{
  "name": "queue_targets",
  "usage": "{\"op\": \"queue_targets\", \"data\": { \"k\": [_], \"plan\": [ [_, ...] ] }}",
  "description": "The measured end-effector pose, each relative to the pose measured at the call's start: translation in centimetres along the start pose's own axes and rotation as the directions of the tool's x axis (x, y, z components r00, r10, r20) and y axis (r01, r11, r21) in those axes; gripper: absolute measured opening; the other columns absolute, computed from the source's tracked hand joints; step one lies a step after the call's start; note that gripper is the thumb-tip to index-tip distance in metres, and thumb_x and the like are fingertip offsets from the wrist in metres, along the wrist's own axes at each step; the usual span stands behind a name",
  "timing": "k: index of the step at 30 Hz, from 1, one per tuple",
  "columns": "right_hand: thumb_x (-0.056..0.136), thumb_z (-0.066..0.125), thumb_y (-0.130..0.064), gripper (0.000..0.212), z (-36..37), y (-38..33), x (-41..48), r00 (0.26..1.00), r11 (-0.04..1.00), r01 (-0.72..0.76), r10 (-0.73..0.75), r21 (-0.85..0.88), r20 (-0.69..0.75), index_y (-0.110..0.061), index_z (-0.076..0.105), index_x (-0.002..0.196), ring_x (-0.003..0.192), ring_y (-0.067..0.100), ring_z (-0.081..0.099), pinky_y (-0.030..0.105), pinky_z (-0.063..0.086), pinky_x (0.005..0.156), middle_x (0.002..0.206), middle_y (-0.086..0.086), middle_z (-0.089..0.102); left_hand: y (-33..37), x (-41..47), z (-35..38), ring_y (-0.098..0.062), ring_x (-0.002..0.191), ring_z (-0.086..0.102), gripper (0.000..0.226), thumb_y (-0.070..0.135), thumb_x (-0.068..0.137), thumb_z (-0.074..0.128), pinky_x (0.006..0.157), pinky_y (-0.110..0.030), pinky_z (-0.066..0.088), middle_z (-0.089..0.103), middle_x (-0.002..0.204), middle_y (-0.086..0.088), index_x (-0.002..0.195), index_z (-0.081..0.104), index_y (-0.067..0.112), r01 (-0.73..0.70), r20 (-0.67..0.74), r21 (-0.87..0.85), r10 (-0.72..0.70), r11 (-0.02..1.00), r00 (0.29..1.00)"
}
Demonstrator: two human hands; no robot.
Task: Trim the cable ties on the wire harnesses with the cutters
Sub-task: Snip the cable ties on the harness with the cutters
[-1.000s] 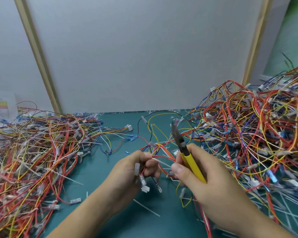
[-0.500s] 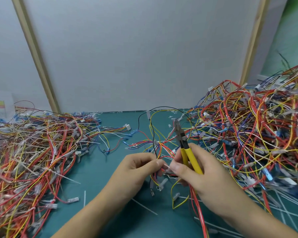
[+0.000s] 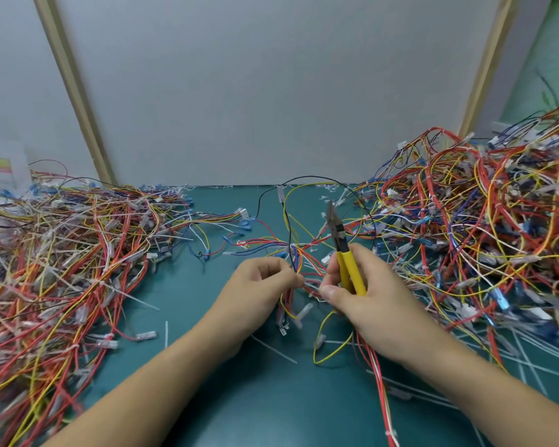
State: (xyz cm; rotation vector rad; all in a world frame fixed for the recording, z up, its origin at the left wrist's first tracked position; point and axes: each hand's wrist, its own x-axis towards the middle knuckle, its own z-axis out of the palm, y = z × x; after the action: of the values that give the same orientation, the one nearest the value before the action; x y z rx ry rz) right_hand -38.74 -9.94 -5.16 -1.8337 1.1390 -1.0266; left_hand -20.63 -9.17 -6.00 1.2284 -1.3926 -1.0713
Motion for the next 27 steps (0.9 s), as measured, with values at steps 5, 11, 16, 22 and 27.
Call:
{"op": "queue_targets", "data": {
  "k": [5,11,16,22,27],
  "plan": [
    [0.089,0.066,-0.005,0.023,0.2,0.0,-0.2,1.000,1.000,0.000,0.000,-0.029,-0.016,-0.024,0.054,0.091,0.077,0.013,0.062,0.023,0.049,0.072,0.086,-0.002,0.067,-0.3,0.0,-0.3,-0.016,0.047,0.045,0.019,0.021,0.080,0.070,0.049,-0.023,0.037,0.052,0.062,-0.009,0.065,0.060,0.014,-0.005,0.024,0.032,0.005,0.999,1.000],
    [0.088,0.066,-0.003,0.021,-0.2,-0.4,-0.4,1.000,1.000,0.005,-0.006,-0.024,-0.019,-0.021,0.056,0.091,0.077,0.015,0.062,0.023,0.049,0.072,0.084,0.001,0.066,0.8,-0.9,-1.3,-0.016,0.061,0.058,0.018,0.015,0.075,0.066,0.063,-0.020,0.046,0.064,0.073,-0.012,0.085,0.067,0.001,-0.004,0.168,-0.030,0.009,1.000,0.986],
    [0.088,0.066,-0.008,0.017,-1.2,-1.4,1.2,1.000,0.997,0.013,-0.012,-0.075,0.019,-0.023,0.058,0.088,0.074,0.012,0.062,0.026,0.051,0.073,0.083,-0.001,0.066,2.0,-0.1,-1.9,-0.019,0.075,0.058,0.003,0.001,0.088,0.068,0.070,-0.024,0.043,0.069,0.084,-0.024,0.090,0.069,0.004,-0.015,0.149,0.046,0.008,0.999,0.989],
    [0.088,0.066,-0.011,0.015,-1.0,-1.7,3.6,0.999,0.996,-0.002,-0.002,-0.095,-0.046,-0.023,0.058,0.088,0.069,0.012,0.058,0.028,0.049,0.068,0.081,-0.004,0.064,2.4,2.0,-1.5,-0.021,0.071,0.057,0.005,-0.003,0.087,0.068,0.066,-0.021,0.050,0.065,0.074,-0.008,0.087,0.068,0.002,-0.050,0.019,-0.004,0.050,0.999,0.999],
    [0.086,0.069,-0.014,0.010,-0.7,-0.5,3.5,0.998,0.996,-0.044,0.040,-0.079,-0.056,-0.018,0.060,0.084,0.058,0.011,0.052,0.031,0.047,0.060,0.072,0.002,0.064,0.5,2.1,-1.5,-0.013,0.062,0.061,0.007,-0.004,0.086,0.069,0.061,-0.019,0.051,0.066,0.065,0.000,0.083,0.067,0.003,-0.067,0.052,-0.031,0.068,0.997,0.996]
  ]
}}
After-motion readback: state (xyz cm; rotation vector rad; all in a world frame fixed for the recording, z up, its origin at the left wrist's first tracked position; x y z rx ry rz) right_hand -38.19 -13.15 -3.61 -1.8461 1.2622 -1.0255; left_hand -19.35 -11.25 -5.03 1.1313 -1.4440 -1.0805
